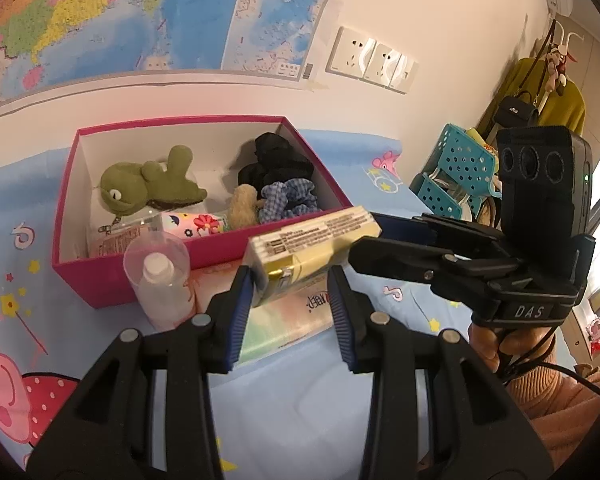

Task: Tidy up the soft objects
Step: 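Carry the yellow pack over the pink box with the left gripper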

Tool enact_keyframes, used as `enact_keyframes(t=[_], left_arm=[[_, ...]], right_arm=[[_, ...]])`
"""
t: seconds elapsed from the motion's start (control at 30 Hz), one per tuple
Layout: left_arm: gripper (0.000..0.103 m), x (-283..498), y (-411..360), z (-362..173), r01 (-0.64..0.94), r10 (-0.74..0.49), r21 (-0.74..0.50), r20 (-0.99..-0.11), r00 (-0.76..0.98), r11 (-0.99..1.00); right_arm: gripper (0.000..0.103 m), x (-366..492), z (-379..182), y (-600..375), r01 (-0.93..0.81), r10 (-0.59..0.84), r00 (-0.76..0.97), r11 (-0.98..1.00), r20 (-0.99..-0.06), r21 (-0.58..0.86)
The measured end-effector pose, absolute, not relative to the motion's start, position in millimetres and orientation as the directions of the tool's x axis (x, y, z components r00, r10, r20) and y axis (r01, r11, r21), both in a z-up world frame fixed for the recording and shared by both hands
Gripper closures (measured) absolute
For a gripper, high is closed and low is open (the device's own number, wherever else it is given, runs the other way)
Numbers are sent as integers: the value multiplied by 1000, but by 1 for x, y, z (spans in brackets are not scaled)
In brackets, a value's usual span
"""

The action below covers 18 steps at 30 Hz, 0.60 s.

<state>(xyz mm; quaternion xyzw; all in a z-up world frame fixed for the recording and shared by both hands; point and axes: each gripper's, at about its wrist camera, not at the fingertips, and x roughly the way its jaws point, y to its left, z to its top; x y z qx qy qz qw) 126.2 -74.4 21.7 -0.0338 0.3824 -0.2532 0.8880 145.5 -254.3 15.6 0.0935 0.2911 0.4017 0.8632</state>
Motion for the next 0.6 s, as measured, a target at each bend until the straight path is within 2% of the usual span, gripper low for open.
enact_keyframes(t=[0.6], left_arm=[[63,136,-77,27,426,-470,-243,-662,584,872]], right_arm=[[60,153,21,-256,-644,746,520,662,-416,383]])
